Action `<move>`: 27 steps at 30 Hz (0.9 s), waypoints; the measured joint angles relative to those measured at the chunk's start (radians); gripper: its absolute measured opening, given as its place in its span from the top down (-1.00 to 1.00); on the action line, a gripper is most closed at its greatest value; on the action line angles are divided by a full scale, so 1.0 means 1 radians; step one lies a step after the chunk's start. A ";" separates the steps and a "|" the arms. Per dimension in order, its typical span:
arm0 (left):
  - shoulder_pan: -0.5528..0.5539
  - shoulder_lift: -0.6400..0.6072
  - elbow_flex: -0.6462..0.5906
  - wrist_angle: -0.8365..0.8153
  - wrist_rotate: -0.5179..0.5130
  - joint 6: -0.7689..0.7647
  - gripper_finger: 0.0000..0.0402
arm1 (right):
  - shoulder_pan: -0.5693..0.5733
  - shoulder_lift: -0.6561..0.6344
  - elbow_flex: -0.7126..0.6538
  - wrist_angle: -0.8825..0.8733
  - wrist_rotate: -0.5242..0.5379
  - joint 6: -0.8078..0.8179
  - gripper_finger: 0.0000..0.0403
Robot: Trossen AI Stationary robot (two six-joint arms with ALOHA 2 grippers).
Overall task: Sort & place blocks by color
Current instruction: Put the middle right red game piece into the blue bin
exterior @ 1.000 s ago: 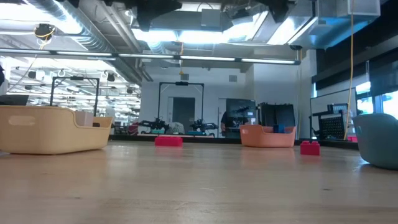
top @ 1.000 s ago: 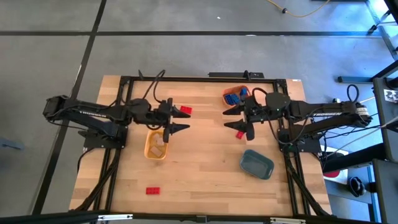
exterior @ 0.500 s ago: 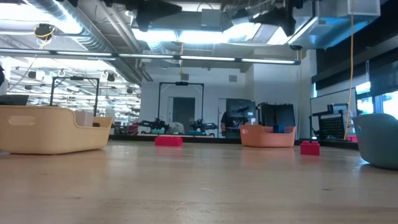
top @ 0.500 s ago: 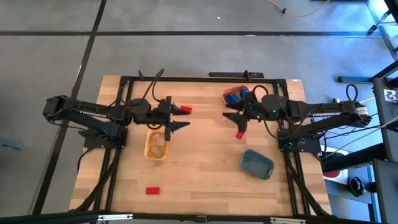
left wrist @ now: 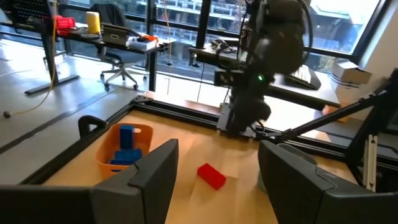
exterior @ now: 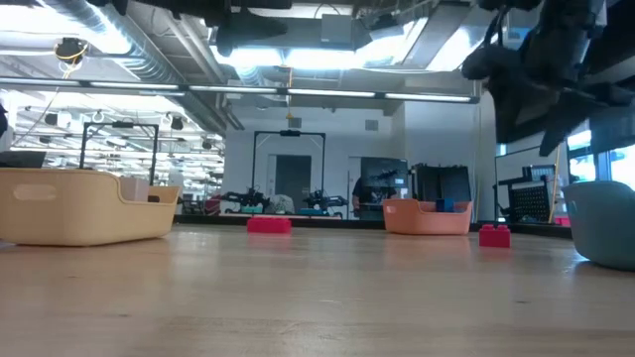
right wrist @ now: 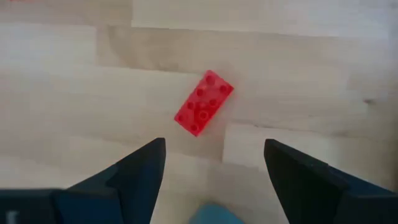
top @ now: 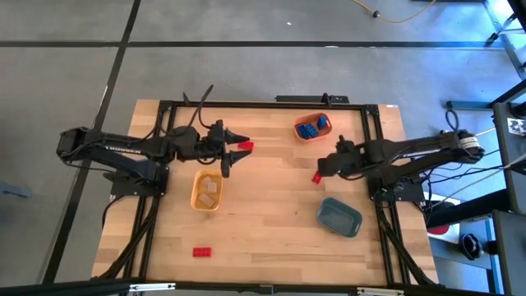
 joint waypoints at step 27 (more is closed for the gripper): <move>0.064 0.000 -0.001 0.000 0.181 0.050 -0.06 | -0.031 0.556 0.000 0.191 0.122 0.427 -0.37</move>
